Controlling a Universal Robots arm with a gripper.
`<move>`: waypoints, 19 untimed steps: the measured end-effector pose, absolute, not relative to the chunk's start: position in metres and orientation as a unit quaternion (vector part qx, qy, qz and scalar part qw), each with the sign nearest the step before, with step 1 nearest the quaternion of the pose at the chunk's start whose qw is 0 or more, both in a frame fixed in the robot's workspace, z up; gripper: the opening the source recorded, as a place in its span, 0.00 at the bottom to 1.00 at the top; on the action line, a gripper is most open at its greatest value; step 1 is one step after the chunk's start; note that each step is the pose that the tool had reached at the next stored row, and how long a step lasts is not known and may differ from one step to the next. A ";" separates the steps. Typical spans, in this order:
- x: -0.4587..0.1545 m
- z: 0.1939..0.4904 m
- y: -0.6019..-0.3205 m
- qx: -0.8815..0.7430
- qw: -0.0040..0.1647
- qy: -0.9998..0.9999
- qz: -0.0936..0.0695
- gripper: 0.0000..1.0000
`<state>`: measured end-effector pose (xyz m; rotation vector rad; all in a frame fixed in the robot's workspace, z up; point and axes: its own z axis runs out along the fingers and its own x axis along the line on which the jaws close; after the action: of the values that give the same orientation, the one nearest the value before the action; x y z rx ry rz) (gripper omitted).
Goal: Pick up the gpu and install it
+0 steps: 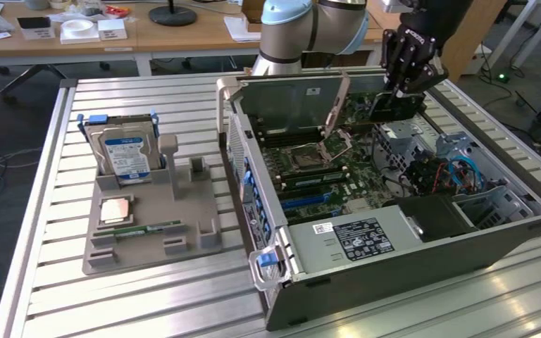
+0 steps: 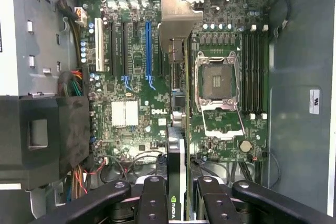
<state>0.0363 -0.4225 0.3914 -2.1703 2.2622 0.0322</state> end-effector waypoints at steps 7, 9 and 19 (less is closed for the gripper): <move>0.030 0.386 -0.422 -0.692 0.004 0.722 0.009 0.27; 0.027 0.384 -0.422 -0.692 0.005 0.722 0.008 0.27; 0.026 0.378 -0.422 -0.692 0.006 0.722 0.008 0.27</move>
<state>0.0260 -0.4225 0.3777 -2.1671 2.2588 0.0255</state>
